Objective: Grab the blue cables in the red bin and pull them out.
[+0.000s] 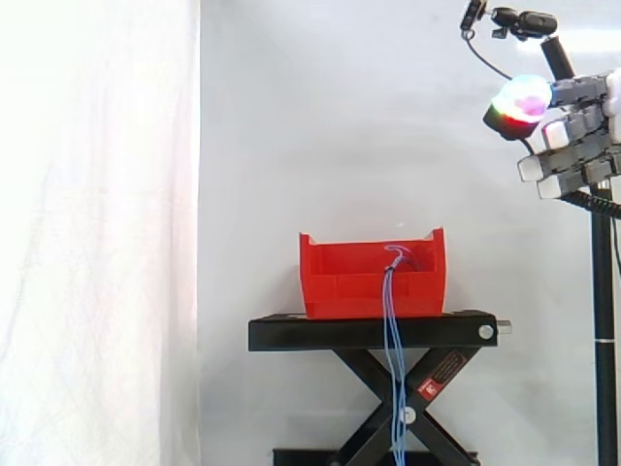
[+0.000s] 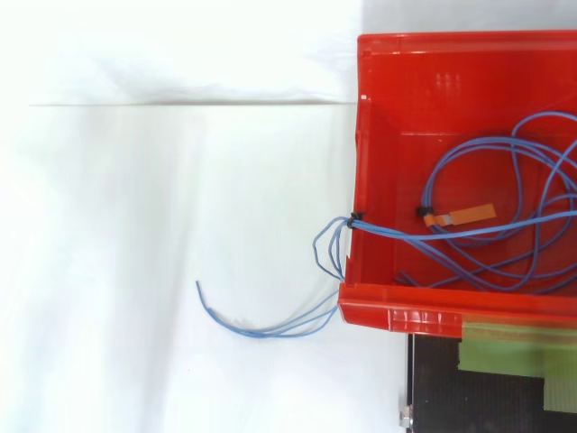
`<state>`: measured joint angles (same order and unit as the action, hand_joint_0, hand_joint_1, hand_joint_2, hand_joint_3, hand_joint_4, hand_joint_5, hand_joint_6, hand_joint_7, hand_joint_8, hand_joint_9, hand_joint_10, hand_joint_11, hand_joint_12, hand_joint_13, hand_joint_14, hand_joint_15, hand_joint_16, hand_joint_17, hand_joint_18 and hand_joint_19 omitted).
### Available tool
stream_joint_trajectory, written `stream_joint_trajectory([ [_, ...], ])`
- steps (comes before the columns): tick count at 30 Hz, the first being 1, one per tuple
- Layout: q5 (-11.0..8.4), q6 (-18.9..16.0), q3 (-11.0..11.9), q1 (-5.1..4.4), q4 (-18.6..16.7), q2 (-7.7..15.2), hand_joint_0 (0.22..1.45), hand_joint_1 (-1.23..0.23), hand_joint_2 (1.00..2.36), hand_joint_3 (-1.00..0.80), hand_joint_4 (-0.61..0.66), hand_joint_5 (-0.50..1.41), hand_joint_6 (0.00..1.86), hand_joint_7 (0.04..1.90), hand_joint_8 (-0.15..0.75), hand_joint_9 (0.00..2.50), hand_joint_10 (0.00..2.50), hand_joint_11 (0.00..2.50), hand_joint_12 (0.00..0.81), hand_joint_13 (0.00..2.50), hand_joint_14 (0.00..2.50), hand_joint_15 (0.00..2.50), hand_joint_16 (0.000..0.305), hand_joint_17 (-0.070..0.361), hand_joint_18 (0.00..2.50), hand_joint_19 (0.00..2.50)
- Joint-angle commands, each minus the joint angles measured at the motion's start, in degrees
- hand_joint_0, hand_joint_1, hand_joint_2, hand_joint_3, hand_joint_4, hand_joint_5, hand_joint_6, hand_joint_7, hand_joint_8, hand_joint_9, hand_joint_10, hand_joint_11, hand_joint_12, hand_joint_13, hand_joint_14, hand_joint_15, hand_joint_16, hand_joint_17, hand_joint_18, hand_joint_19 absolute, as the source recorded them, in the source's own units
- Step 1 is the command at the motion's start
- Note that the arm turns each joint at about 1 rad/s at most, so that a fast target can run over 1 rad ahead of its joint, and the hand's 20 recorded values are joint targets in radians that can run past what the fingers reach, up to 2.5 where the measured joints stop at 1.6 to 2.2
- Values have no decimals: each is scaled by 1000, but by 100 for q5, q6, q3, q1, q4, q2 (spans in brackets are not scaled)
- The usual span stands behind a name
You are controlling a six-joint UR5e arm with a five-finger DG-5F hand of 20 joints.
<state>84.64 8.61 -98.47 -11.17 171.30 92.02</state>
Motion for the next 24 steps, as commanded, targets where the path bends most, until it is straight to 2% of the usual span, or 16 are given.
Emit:
stream_joint_trajectory([
  [1, 0, -5, -6, 1, 0, 0, 710, -874, 1000, -1000, 201, 512, 8, 225, 279, 697, 7, 195, 362, 395, 7, 177, 54, 122, 278, 280],
  [24, -26, -5, 3, 1, 0, 0, 716, -873, 1000, -1000, 204, 525, 8, 232, 281, 712, 8, 217, 361, 420, 7, 194, 54, 122, 297, 289],
])
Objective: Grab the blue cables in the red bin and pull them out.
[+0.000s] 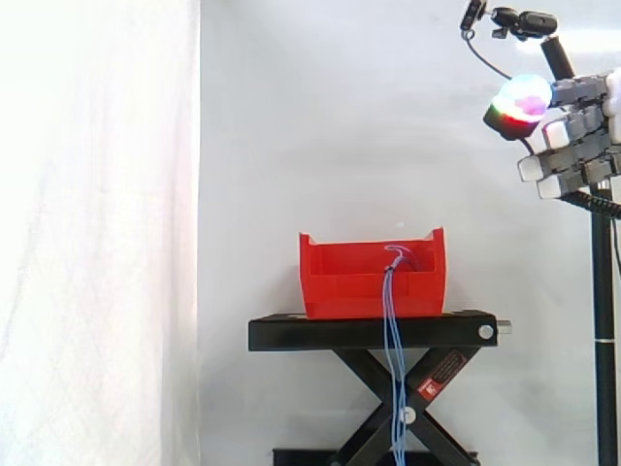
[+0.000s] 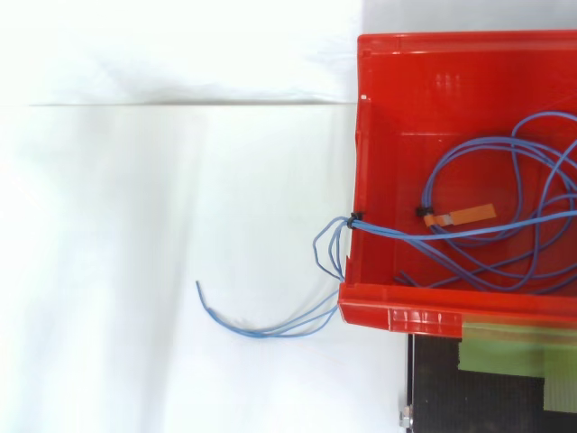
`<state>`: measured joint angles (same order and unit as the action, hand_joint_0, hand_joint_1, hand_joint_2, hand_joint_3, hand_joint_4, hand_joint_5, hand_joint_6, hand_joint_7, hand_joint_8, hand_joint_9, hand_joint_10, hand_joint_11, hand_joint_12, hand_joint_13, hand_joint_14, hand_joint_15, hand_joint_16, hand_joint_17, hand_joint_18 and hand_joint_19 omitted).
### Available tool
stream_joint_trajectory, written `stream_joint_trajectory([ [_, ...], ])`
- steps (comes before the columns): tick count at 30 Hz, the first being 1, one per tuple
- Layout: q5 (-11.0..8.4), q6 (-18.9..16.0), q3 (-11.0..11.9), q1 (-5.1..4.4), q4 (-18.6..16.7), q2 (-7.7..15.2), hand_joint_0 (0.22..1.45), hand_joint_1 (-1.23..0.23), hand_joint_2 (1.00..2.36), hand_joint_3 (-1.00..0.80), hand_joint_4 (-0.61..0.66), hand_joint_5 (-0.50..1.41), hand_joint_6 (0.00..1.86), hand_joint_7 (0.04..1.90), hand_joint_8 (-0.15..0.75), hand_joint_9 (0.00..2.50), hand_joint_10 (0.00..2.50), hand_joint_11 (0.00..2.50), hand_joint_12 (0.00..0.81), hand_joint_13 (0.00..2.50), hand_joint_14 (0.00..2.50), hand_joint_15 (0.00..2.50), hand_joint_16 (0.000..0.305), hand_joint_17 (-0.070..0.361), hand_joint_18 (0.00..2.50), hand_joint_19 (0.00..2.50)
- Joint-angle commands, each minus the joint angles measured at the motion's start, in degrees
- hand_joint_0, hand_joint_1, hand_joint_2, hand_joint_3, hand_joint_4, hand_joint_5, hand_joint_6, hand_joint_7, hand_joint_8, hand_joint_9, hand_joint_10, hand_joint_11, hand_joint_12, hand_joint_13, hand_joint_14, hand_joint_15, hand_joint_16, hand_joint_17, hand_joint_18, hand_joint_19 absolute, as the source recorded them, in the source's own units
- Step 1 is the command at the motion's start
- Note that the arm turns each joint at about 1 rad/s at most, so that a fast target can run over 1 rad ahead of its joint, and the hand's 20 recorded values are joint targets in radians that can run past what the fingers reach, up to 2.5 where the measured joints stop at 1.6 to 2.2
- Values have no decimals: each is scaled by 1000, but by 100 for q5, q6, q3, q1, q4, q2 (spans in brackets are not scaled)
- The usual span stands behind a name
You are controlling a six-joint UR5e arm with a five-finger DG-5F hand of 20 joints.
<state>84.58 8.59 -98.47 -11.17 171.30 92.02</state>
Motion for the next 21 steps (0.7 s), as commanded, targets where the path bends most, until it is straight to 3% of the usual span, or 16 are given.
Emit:
stream_joint_trajectory([
  [1, -21, -2, 3, 1, 0, 0, 717, -873, 1000, -1000, 201, 524, 8, 234, 280, 713, 7, 215, 362, 427, 7, 193, 54, 122, 297, 288],
  [16, -12, -2, -6, 1, 9, 0, 721, -874, 1000, -1000, 201, 524, 8, 231, 281, 714, 9, 217, 362, 438, 7, 192, 54, 121, 316, 293],
  [21, -21, 138, -6, 1, 185, -26, 722, -875, 1000, -1000, 203, 525, 8, 235, 280, 716, 8, 224, 361, 439, 9, 198, 54, 121, 320, 296],
])
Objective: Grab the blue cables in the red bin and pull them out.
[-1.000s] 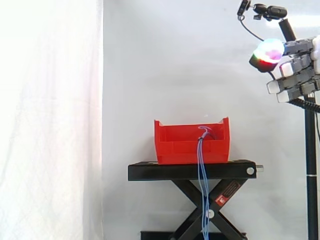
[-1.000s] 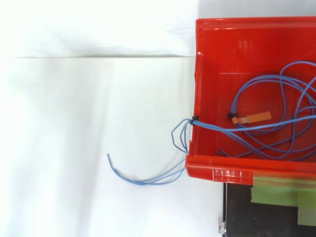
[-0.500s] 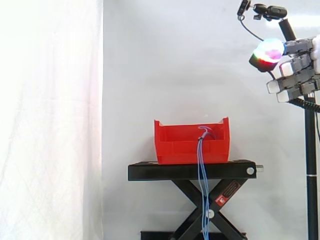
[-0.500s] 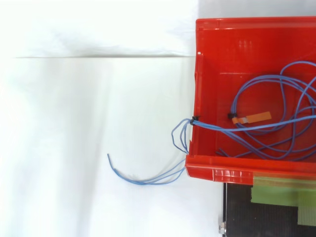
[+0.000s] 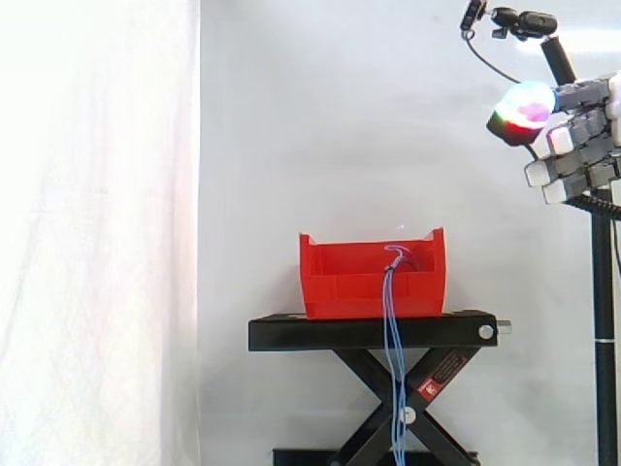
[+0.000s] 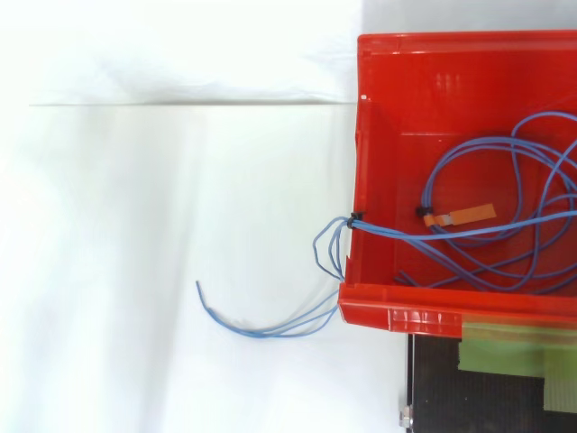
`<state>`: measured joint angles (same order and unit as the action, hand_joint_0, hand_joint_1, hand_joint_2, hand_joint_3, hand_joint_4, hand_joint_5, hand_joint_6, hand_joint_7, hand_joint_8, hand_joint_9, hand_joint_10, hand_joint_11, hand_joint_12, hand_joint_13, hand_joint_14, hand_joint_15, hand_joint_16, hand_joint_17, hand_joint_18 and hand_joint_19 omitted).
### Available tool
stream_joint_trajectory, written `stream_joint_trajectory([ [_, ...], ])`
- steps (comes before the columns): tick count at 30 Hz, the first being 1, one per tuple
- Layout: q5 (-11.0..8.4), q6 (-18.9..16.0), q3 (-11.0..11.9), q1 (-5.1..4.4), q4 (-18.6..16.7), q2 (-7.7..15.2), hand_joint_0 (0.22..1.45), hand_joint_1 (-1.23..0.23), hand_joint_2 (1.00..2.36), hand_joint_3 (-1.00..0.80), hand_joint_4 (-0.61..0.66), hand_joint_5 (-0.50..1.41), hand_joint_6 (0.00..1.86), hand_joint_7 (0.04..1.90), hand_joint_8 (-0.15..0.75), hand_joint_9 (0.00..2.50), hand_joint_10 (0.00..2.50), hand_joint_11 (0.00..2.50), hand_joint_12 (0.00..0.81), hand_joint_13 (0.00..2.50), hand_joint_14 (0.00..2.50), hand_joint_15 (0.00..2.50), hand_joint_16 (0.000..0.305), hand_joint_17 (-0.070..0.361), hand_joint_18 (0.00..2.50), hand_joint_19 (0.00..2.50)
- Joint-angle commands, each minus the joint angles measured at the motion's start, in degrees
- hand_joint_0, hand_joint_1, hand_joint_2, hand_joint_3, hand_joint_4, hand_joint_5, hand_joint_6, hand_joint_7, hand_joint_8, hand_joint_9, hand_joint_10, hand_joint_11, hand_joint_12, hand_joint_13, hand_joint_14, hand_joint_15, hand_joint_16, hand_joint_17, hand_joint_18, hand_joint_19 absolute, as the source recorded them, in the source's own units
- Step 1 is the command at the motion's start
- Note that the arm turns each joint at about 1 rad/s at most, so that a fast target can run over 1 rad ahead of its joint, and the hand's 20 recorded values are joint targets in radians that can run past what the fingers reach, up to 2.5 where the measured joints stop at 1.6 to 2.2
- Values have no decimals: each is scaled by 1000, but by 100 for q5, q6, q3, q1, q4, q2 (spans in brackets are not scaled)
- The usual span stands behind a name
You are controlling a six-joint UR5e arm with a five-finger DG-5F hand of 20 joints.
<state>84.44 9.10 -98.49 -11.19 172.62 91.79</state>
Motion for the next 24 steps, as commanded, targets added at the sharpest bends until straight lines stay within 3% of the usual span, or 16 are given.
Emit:
stream_joint_trajectory([
  [1, -41, 299, -3, -6, 8, -3, 723, -874, 1000, -1000, 201, 525, 8, 229, 280, 715, 8, 223, 360, 440, 7, 196, 54, 121, 320, 296],
  [3, -147, 668, -3, -15, -115, 23, 724, -874, 1000, -1000, 202, 526, 8, 231, 282, 716, 8, 223, 361, 439, 8, 195, 54, 120, 319, 296],
  [4, -270, 1266, -3, -24, -291, 49, 723, -874, 1000, -1000, 201, 525, 8, 232, 280, 717, 8, 220, 360, 440, 7, 199, 54, 121, 320, 296],
  [11, -340, 3006, -3, -77, -801, 49, 724, -874, 1000, -1000, 201, 524, 9, 234, 280, 713, 8, 223, 361, 452, 8, 205, 54, 121, 330, 308],
  [14, -402, 3366, -3, -103, -897, 84, 725, -874, 1000, -1000, 201, 524, 8, 234, 278, 715, 8, 212, 362, 454, 8, 208, 54, 122, 335, 315],
  [16, -437, 3577, -3, -112, -897, 295, 724, -873, 1000, -1000, 198, 523, 9, 232, 279, 715, 8, 212, 362, 454, 10, 215, 54, 122, 337, 311],
  [20, -402, 3665, -3, -112, -994, 665, 725, -874, 1000, -1000, 204, 522, 8, 232, 281, 719, 8, 220, 360, 459, 9, 209, 54, 122, 343, 317],
  [24, -375, 4069, -3, -165, -1205, 673, 726, -873, 1000, -1000, 201, 522, 8, 231, 280, 718, 8, 220, 362, 463, 8, 217, 54, 121, 349, 315],
])
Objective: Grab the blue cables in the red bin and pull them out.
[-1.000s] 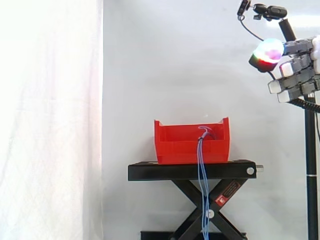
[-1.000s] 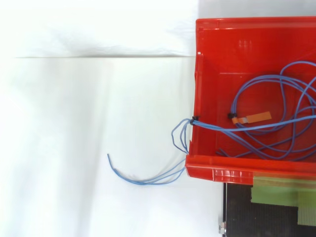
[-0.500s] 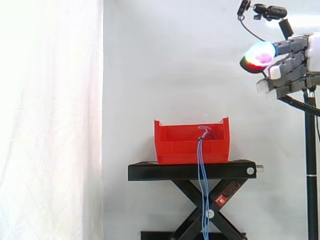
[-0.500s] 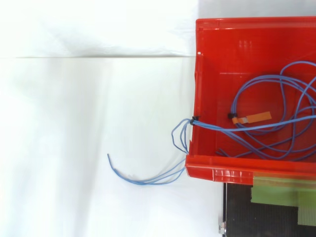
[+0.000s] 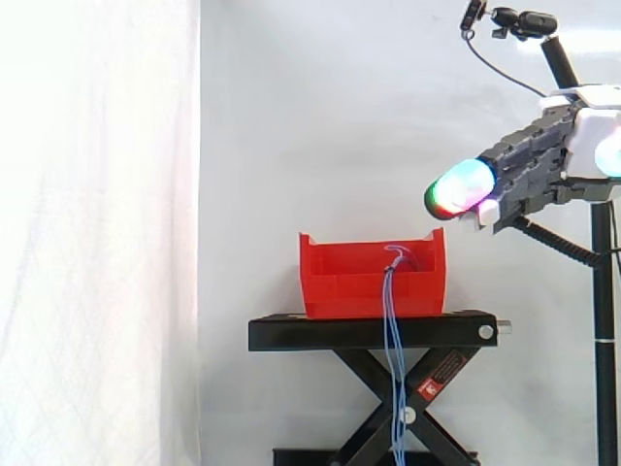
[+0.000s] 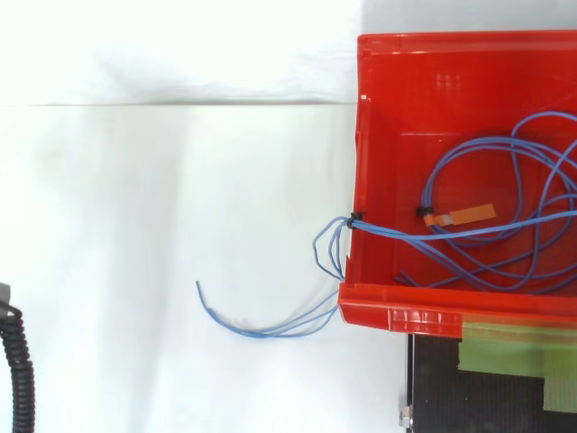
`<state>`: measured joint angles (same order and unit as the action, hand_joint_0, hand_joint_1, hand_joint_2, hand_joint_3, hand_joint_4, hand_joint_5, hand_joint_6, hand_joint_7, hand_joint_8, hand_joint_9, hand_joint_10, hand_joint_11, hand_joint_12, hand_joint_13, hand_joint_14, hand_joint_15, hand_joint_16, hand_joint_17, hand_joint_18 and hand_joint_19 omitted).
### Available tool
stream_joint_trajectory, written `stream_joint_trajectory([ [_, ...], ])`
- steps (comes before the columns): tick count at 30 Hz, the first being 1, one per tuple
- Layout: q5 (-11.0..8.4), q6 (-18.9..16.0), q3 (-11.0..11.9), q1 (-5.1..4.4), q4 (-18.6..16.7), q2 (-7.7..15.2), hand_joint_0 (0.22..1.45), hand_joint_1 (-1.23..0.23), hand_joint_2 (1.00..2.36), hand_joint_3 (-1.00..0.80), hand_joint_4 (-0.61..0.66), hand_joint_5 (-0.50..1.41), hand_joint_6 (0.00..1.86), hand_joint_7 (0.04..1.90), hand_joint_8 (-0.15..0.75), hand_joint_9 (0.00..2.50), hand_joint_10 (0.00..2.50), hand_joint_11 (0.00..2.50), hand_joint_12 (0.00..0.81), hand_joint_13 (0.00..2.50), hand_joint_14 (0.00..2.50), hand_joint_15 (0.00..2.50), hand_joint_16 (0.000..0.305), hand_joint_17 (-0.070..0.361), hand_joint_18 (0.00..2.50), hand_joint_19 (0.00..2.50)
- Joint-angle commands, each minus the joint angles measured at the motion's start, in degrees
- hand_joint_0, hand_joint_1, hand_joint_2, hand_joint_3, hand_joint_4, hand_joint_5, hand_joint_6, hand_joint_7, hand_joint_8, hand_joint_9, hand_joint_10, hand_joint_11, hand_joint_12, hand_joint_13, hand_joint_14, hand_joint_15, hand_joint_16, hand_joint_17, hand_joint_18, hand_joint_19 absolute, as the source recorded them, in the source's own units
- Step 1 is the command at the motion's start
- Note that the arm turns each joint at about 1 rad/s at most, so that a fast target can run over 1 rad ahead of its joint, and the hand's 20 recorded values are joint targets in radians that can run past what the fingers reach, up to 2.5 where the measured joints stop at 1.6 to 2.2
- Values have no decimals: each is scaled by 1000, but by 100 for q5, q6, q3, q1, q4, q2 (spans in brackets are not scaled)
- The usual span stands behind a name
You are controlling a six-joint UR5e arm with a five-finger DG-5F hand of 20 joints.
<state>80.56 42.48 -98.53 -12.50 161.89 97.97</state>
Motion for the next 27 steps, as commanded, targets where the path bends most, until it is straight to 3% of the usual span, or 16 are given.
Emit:
stream_joint_trajectory([
  [1, 13, 881, 0, -42, -114, 56, 726, -873, 1000, -1000, 204, 522, 9, 231, 279, 717, 8, 225, 362, 463, 8, 217, 54, 121, 350, 314],
  [4, 39, 1592, 0, -60, -79, 56, 726, -873, 1000, -1000, 202, 521, 9, 231, 281, 717, 8, 224, 363, 466, 8, 215, 54, 121, 352, 322],
  [8, 48, 3025, 0, -60, -343, 56, 726, -873, 1000, -1000, 203, 522, 8, 233, 279, 718, 8, 225, 363, 469, 8, 219, 54, 121, 353, 325],
  [10, 65, 3174, 0, -60, -343, 56, 727, -872, 1000, -1000, 203, 522, 8, 233, 279, 718, 8, 221, 363, 472, 8, 222, 54, 121, 357, 324],
  [12, 180, 3781, 0, -86, -334, 170, 728, -871, 1000, -1000, 203, 521, 8, 236, 279, 718, 8, 225, 362, 473, 9, 227, 54, 121, 358, 324],
  [14, 250, 3904, 0, -86, -299, 240, 728, -872, 1000, -1000, 202, 521, 8, 233, 280, 719, 8, 233, 363, 476, 8, 223, 54, 121, 362, 326],
  [16, 531, 3922, 0, -86, -255, 460, 728, -872, 1000, -1000, 201, 521, 9, 234, 278, 721, 8, 219, 363, 478, 8, 228, 54, 121, 366, 331],
  [21, 839, 3965, 0, -86, -351, 486, 730, -876, 1000, -1000, 211, 540, 10, 270, 280, 726, 8, 240, 363, 480, 10, 228, 54, 121, 369, 338],
  [23, 944, 4168, 0, -95, -360, 486, 725, -891, 1000, -1000, 207, 551, 11, 320, 283, 729, 10, 246, 365, 482, 9, 238, 54, 121, 372, 328],
  [25, 1076, 4590, 18, -69, -378, 478, 717, -911, 1000, -1000, 216, 556, 13, 367, 284, 723, 10, 267, 368, 484, 9, 235, 55, 123, 380, 336],
  [27, 1138, 4677, 53, -69, -351, 478, 710, -926, 1000, -1000, 224, 552, 14, 429, 284, 721, 11, 299, 371, 483, 10, 240, 55, 124, 382, 331],
])
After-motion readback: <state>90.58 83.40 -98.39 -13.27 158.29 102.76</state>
